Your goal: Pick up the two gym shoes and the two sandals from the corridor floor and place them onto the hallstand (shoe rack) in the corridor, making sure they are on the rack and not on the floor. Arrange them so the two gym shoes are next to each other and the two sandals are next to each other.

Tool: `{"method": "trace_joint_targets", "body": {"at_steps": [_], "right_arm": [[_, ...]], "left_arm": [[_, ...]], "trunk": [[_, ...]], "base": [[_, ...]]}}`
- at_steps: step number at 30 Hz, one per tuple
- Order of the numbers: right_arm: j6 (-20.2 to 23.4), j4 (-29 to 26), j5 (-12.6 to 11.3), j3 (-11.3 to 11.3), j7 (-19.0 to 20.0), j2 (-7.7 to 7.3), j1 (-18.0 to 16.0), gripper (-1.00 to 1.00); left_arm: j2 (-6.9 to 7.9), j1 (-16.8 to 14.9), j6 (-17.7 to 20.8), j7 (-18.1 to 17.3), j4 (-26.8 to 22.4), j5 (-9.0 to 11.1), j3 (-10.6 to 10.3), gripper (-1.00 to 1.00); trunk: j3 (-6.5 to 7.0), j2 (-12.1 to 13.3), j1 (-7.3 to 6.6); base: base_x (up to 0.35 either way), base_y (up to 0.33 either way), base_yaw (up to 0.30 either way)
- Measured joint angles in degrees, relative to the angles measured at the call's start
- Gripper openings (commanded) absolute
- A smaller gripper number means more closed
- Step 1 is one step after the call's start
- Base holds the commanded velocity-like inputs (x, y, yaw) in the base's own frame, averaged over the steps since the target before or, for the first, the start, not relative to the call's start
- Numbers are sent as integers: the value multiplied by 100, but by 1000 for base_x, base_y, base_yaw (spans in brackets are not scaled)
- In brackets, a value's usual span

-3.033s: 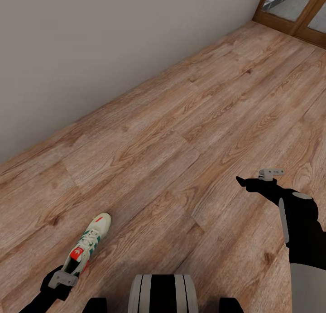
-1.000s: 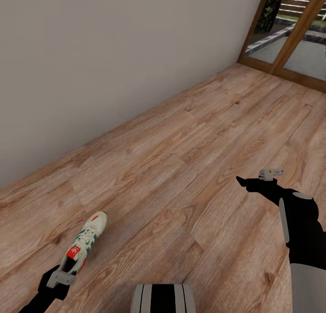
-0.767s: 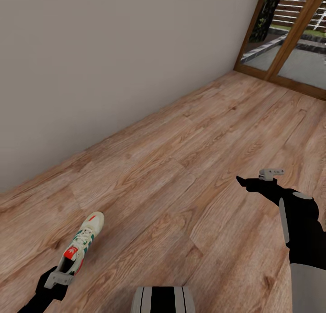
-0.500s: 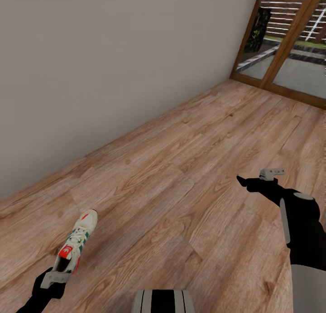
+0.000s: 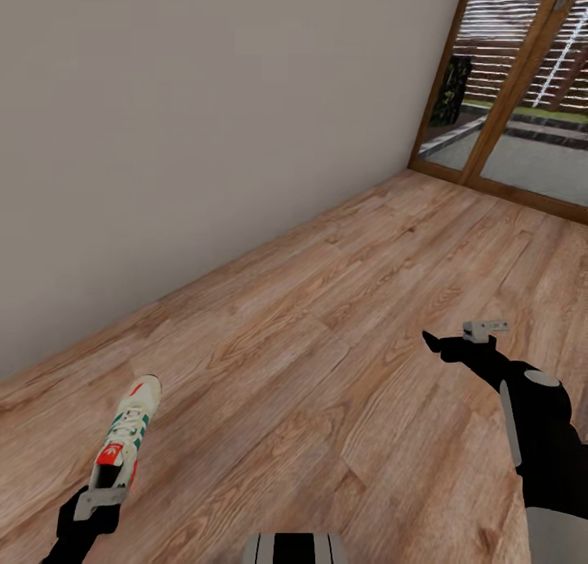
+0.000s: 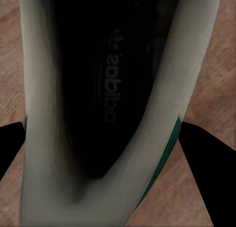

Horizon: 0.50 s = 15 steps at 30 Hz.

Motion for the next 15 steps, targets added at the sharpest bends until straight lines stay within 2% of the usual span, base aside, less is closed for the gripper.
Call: {"method": "trace_joint_targets", "body": {"at_steps": [3, 4, 5, 6, 7, 8, 9, 11, 15], "right_arm": [[-258, 20, 15, -56, -26, 3, 740, 100], [-330, 22, 7, -110, -23, 4, 868, 100], [-516, 28, 8, -268, -17, 8, 1093, 100], [-1011, 44, 5, -620, -4, 82, 1498, 100], [-1512, 86, 9, -896, 0, 254, 1864, 100], [-2251, 364, 32, -1235, 2, 595, 2147, 100], [-3268, 1108, 23, -1684, 7, 883, 2329, 100], [-3825, 1712, 31, -1842, 9, 957, 2383, 100], [-4435, 2580, 32, -1947, 1, 992, 2411, 100]], "left_arm": [[-183, -1, -18, 145, 12, 2, -5, -100], [-195, -1, -21, 154, 19, 13, 0, -100], [-214, 1, -38, 166, 43, 17, 0, -100], [-235, 3, -55, 181, 127, 28, 15, -100], [-246, 3, -64, 197, 189, 60, 28, -100], [-274, 6, -74, 207, 240, 135, 30, -100], [-410, 11, -84, 209, 295, 173, 23, -100], [-524, 11, -88, 246, 355, 187, 24, -100], [-640, 10, -91, 512, 408, 198, 27, -100]], "trunk": [[93, 4, -8], [125, 5, -10], [156, 7, -13], [187, 8, -15], [218, 9, -18], [249, 11, -20], [280, 12, -23], [343, 15, -28], [468, 20, -39]], "base": [[0, 0, 0], [0, 0, 0], [0, 0, 0], [0, 0, 0], [0, 0, 0], [0, 0, 0], [0, 0, 0], [0, 0, 0], [0, 0, 0]]}}
